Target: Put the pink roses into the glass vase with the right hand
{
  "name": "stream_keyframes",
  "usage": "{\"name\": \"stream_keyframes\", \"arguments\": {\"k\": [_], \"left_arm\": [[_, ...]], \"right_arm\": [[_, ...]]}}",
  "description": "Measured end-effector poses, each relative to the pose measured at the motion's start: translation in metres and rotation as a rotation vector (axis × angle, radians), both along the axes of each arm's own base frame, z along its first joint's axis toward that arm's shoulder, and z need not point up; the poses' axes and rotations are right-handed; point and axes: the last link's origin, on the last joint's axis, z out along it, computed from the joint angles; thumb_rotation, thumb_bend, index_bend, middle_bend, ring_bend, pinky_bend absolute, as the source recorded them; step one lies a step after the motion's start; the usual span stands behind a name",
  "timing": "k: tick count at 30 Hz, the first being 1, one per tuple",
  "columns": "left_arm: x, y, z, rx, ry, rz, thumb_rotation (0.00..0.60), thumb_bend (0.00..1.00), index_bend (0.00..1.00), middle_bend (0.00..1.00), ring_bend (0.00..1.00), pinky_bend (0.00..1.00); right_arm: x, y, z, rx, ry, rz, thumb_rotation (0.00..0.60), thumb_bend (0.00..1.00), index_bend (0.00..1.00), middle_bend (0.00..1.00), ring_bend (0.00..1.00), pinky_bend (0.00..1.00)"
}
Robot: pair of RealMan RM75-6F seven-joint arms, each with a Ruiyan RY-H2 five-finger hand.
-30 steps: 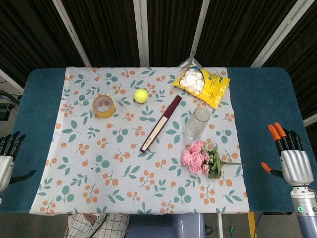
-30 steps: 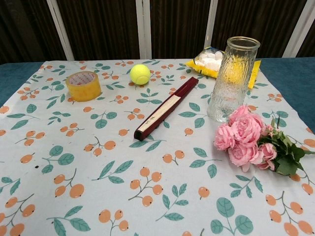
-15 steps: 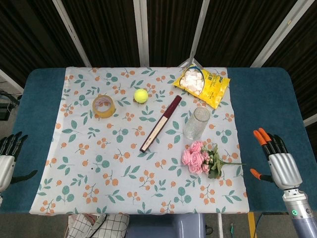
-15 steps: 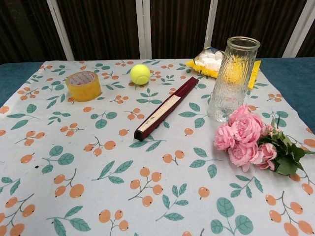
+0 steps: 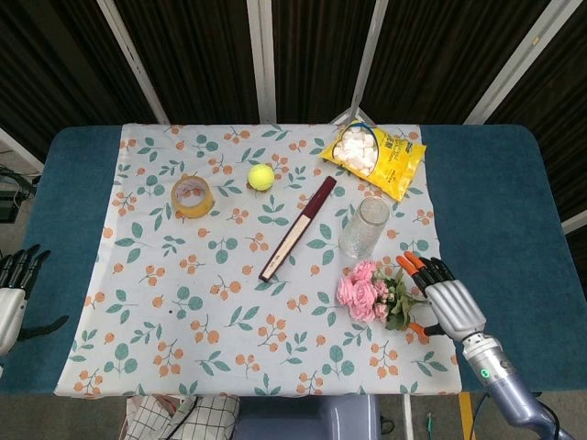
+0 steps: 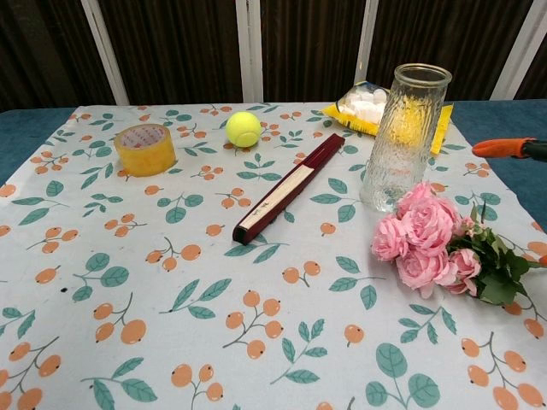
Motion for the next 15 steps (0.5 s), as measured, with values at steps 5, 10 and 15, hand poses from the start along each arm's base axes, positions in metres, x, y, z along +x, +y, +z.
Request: {"name": "stream_keyframes", "arguments": {"k": [5, 10, 15], "left_arm": [[-0.001, 0.0, 0.002, -0.002, -0.01, 0.003, 0.6, 0.0, 0.0, 0.0, 0.0, 0.0], [-0.002, -0.001, 0.003, -0.006, -0.019, 0.003, 0.6, 0.0, 0.0, 0.0, 0.0, 0.0], [-0.002, 0.0, 0.003, -0.014, -0.027, 0.003, 0.6, 0.0, 0.0, 0.0, 0.0, 0.0]], "right_arm": [[0.013, -0.008, -0.023, 0.037, 0.015, 0.015, 0.6, 0.03, 0.0, 0.05, 0.01, 0.0], [0.02, -0.016, -0.045, 0.063, 0.033, 0.006, 0.6, 0.02, 0.0, 0.07, 0.04, 0.0], [0.021, -0.021, -0.064, 0.086, 0.053, -0.024, 0.6, 0.03, 0.0, 0.12, 0.1, 0.0]]}}
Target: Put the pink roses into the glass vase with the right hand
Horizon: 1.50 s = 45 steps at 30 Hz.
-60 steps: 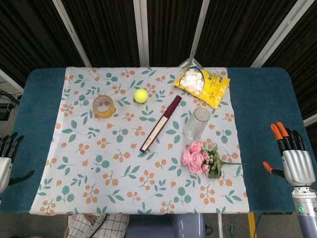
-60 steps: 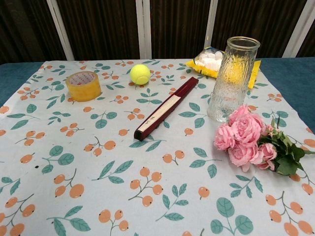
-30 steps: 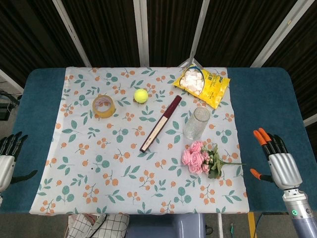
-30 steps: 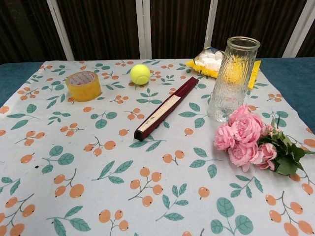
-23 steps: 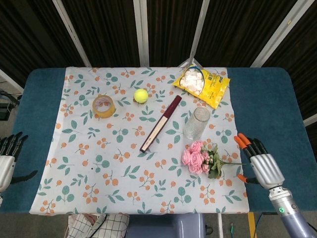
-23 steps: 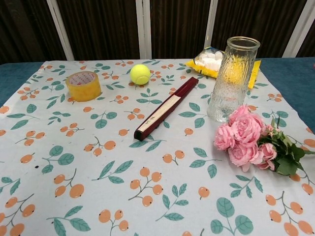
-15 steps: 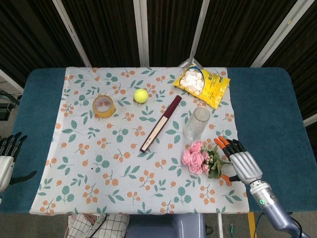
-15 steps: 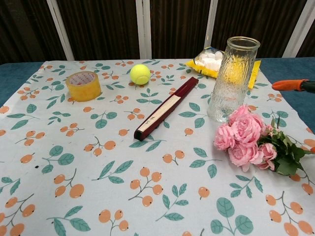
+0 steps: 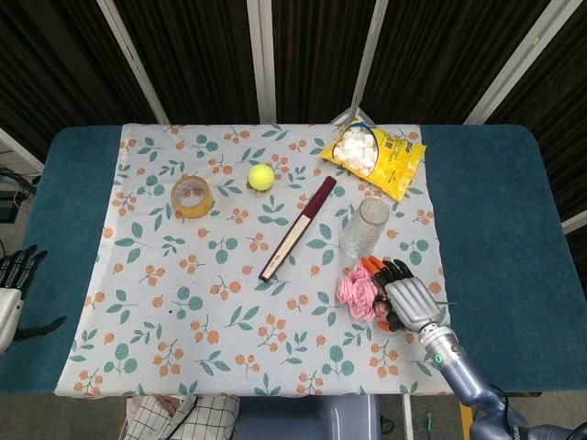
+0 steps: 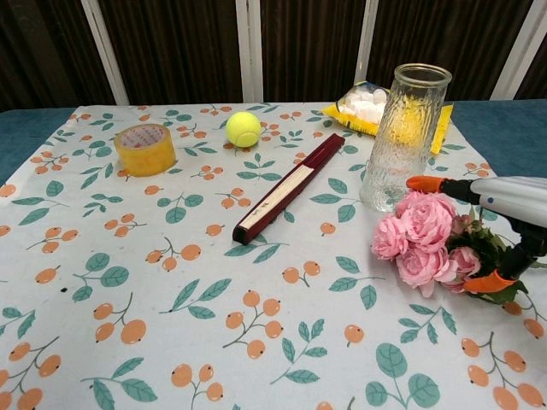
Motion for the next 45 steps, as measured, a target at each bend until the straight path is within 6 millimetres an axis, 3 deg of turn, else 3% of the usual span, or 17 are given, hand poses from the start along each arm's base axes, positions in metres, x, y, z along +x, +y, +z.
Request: {"name": "stream_keyframes", "arguments": {"k": [5, 7, 12, 14, 23, 29, 37, 45], "left_arm": [[0.001, 0.001, 0.0, -0.005, -0.003, -0.004, 0.6, 0.0, 0.0, 0.0, 0.0, 0.0], [0.001, 0.001, -0.001, -0.008, -0.004, -0.005, 0.6, 0.0, 0.0, 0.0, 0.0, 0.0], [0.002, 0.001, -0.001, -0.009, -0.005, -0.006, 0.6, 0.0, 0.0, 0.0, 0.0, 0.0], [0.002, 0.001, -0.001, -0.009, -0.006, -0.006, 0.6, 0.0, 0.0, 0.0, 0.0, 0.0], [0.002, 0.001, -0.001, -0.011, -0.008, -0.005, 0.6, 0.0, 0.0, 0.0, 0.0, 0.0], [0.002, 0.001, -0.001, -0.013, -0.012, -0.005, 0.6, 0.0, 0.0, 0.0, 0.0, 0.0], [0.003, 0.001, -0.002, -0.01, -0.011, -0.005, 0.6, 0.0, 0.0, 0.0, 0.0, 0.0], [0.004, 0.002, -0.003, -0.008, -0.009, -0.006, 0.6, 0.0, 0.0, 0.0, 0.0, 0.0]], "right_arm": [[0.0, -0.005, -0.013, 0.005, 0.01, -0.02, 0.6, 0.05, 0.01, 0.19, 0.18, 0.05], [0.0, -0.006, -0.017, 0.008, 0.006, -0.029, 0.6, 0.11, 0.09, 0.26, 0.27, 0.12], [0.003, -0.011, -0.026, -0.006, -0.002, -0.038, 0.6, 0.31, 0.44, 0.51, 0.52, 0.4], [0.004, -0.012, -0.026, -0.019, -0.007, -0.032, 0.6, 0.33, 0.49, 0.54, 0.55, 0.44], [0.015, -0.007, -0.009, -0.06, -0.094, -0.007, 0.6, 0.34, 0.51, 0.55, 0.56, 0.44], [0.027, -0.009, 0.034, -0.149, -0.208, 0.016, 0.6, 0.34, 0.51, 0.55, 0.56, 0.44], [0.038, -0.027, 0.113, -0.318, -0.407, -0.003, 0.6, 0.34, 0.51, 0.55, 0.56, 0.44], [0.048, -0.05, 0.184, -0.508, -0.755, -0.066, 0.6, 0.34, 0.51, 0.55, 0.56, 0.44]]}}
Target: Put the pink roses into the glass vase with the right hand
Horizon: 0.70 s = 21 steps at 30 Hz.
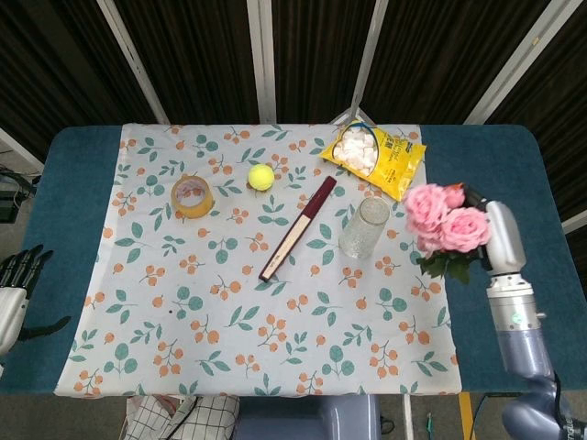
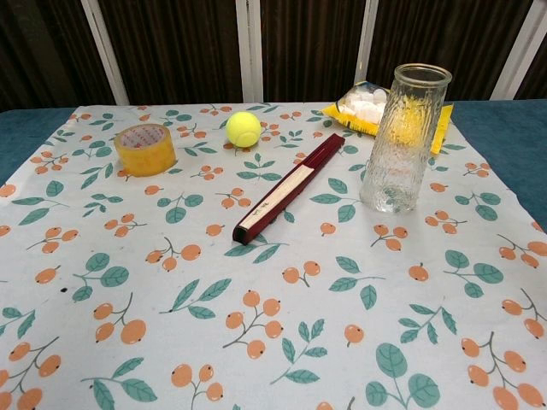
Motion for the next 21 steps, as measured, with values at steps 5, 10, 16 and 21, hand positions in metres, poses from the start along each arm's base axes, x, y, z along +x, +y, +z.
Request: {"name": "stream_keyframes", "arguments": {"k": [5, 10, 16, 21], "left_arm": [[0.0, 0.001, -0.001, -0.002, 0.002, 0.001, 0.6, 0.0, 0.0, 0.0, 0.0, 0.0], [0.001, 0.002, -0.002, -0.006, 0.005, 0.003, 0.6, 0.0, 0.0, 0.0, 0.0, 0.0], [0.001, 0.002, -0.003, -0.01, 0.004, 0.008, 0.6, 0.0, 0.0, 0.0, 0.0, 0.0], [0.0, 0.002, -0.002, -0.013, -0.001, 0.013, 0.6, 0.0, 0.0, 0.0, 0.0, 0.0]], "right_arm": [[0.007, -0.013, 0.038, -0.1, -0.266, -0.011, 0.6, 0.34, 0.51, 0.55, 0.56, 0.44], [0.021, -0.025, 0.055, -0.131, -0.52, 0.012, 0.6, 0.34, 0.51, 0.55, 0.56, 0.44], [0.043, -0.04, 0.043, -0.107, -0.647, 0.051, 0.6, 0.34, 0.51, 0.55, 0.56, 0.44], [0.059, -0.052, 0.032, -0.096, -0.687, 0.067, 0.6, 0.34, 0.51, 0.55, 0.56, 0.44]]}}
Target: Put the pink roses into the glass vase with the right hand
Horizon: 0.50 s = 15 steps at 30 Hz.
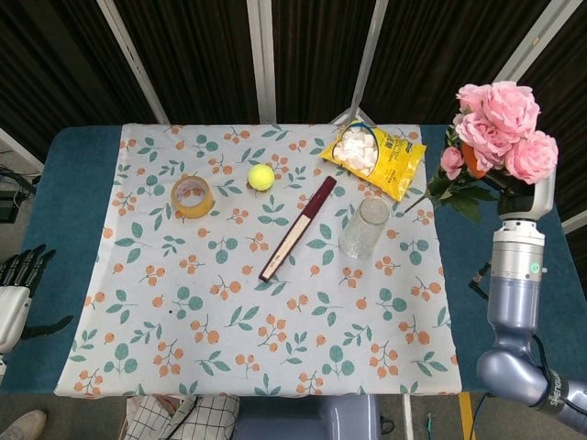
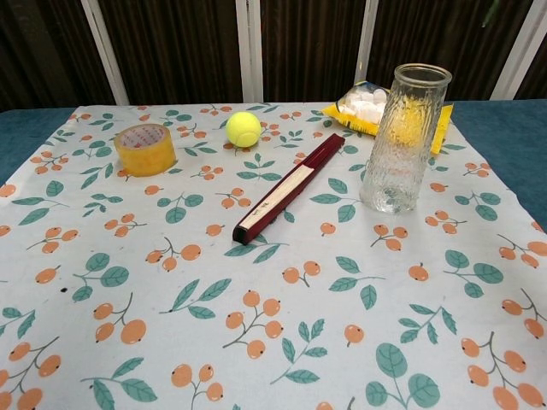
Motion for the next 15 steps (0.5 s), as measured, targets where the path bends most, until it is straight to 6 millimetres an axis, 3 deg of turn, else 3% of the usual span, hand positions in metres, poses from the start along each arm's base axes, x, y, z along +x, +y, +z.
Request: {"name": "stream_keyframes", "arguments": {"k": [7, 15], "left_arm": [[-0.001, 0.0, 0.001, -0.007, -0.004, 0.003, 0.6, 0.0, 0.0, 0.0, 0.0, 0.0], [-0.001, 0.0, 0.001, -0.014, -0.006, 0.005, 0.6, 0.0, 0.0, 0.0, 0.0, 0.0]], "right_arm": [[0.014, -0.021, -0.013, -0.006, -0.008, -0.003, 0.6, 0.34, 0.51, 0.55, 0.56, 0.44], [0.011, -0.036, -0.038, 0.023, -0.013, -0.043, 0.6, 0.34, 0.51, 0.55, 0.56, 0.44]]}}
